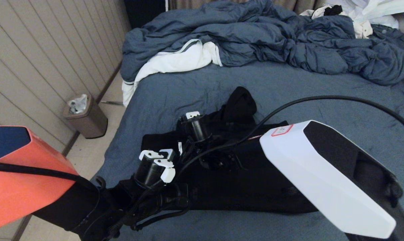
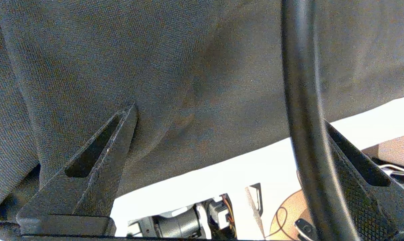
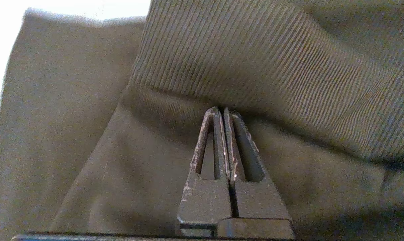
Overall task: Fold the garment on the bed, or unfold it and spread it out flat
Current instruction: Fold the black sweatshirt
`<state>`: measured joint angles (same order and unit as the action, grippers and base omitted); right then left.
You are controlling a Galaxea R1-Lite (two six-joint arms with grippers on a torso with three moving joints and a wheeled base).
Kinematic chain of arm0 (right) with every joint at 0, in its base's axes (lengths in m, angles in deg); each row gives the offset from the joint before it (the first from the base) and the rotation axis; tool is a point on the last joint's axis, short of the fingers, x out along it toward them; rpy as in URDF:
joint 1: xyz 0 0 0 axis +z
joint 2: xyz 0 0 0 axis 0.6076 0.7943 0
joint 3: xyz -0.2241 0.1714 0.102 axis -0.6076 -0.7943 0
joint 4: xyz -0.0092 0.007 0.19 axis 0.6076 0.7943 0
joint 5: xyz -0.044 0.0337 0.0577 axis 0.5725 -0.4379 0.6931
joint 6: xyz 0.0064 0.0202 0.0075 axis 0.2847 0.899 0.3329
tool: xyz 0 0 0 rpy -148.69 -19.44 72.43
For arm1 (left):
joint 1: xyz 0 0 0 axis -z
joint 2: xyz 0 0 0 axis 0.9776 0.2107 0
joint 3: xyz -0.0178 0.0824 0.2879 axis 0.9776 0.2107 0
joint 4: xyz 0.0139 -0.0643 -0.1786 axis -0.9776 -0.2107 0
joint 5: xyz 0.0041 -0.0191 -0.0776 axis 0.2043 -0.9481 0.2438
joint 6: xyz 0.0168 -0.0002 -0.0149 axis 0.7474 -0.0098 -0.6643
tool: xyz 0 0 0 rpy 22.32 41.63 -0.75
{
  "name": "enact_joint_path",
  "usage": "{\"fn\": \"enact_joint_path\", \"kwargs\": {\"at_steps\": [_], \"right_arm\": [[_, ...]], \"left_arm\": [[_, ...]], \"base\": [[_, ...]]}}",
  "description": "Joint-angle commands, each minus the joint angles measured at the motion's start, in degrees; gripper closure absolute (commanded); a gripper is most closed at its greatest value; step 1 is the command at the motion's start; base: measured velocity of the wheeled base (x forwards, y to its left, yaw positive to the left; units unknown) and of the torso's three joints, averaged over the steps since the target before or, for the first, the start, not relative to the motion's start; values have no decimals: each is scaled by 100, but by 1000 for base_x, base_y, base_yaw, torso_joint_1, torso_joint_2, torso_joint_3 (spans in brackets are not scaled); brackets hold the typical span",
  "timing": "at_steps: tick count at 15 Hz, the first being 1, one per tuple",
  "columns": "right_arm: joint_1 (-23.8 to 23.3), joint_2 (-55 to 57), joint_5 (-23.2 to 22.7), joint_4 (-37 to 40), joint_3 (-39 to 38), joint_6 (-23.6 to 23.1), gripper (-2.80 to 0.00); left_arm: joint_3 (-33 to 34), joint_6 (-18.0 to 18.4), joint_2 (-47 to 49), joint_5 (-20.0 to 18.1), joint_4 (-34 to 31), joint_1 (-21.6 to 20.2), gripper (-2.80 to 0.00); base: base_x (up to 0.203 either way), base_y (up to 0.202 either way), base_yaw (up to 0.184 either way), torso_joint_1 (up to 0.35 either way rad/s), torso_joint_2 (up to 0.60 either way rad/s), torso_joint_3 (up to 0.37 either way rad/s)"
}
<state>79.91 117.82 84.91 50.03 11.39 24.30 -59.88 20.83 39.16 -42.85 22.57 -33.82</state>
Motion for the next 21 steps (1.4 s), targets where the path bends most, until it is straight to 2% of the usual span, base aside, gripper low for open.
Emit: {"fn": "enact_joint_path", "kwargs": {"at_steps": [1,2,4,7,11,13,18,19,21], "right_arm": [[4,389,321,6,592,0,0],[-6,601,653,-3,980,-19,0],[-25,716,1029,-265,1138,-174,0],[-77,657,1262,-811,1112,-368,0],[-170,249,1479,-850,1036,-352,0],[-184,-216,1520,-809,601,-364,0],[-716,-939,1273,-794,-1424,-302,0],[-769,-968,1205,-807,-1675,-190,0],[-826,-868,1139,-816,-1693,-46,0]], "left_arm": [[-1,-23,-8,4,26,-7,-280],[-1,-23,-8,4,26,1,-280],[1,-23,-44,4,26,1,-280],[1,-32,-44,4,28,1,-280],[5,-32,-44,4,34,1,-280],[6,-32,-52,7,34,1,-280],[103,-90,-423,-21,173,-4,-280],[145,-97,-576,-34,256,-9,-280],[183,-109,-799,-38,323,-50,-280]], "base": [[0,0,0,0,0,0],[0,0,0,0,0,0],[0,0,0,0,0,0],[0,0,0,0,0,0],[0,0,0,0,0,0],[0,0,0,0,0,0],[0,0,0,0,0,0],[0,0,0,0,0,0],[0,0,0,0,0,0]]}}
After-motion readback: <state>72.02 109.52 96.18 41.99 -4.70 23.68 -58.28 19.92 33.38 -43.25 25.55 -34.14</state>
